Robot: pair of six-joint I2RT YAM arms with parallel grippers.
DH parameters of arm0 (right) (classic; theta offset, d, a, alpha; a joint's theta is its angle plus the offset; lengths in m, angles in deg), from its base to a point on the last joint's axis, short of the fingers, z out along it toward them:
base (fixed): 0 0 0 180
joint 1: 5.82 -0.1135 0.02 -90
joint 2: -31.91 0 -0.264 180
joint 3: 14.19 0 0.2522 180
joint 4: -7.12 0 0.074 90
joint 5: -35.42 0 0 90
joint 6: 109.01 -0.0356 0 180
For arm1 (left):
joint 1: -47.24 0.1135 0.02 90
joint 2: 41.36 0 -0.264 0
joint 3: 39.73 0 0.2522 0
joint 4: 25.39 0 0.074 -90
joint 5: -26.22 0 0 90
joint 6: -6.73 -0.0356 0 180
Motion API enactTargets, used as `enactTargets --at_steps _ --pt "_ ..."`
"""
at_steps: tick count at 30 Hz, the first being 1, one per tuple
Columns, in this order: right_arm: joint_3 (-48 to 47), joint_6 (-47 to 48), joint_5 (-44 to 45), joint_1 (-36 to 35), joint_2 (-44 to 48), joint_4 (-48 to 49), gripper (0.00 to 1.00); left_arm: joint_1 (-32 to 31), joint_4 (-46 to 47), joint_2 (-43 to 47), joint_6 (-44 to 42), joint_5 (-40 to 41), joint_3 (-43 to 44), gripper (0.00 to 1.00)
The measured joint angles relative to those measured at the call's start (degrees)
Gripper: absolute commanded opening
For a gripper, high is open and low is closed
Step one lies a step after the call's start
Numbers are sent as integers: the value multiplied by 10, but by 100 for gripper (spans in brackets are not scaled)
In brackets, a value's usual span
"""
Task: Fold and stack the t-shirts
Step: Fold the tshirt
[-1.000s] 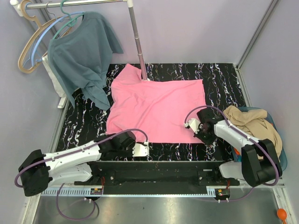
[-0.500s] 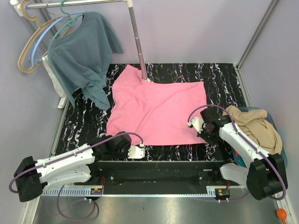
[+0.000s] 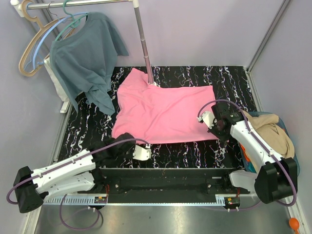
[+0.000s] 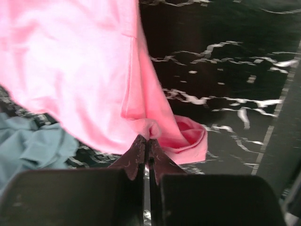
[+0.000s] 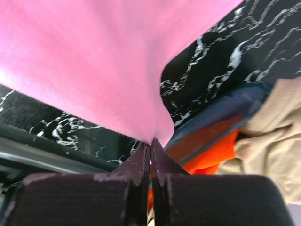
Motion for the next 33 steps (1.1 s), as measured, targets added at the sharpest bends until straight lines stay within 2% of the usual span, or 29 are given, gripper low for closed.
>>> enactTargets --at_steps 12,23,33 --pt "-64 26 4 26 -76 18 0 53 51 -69 -80 33 74 0" --pt "-153 47 4 31 -176 47 0 214 113 -187 -183 -4 148 0" --pt "-187 54 7 38 -269 78 0 232 145 -292 -228 -15 216 0"
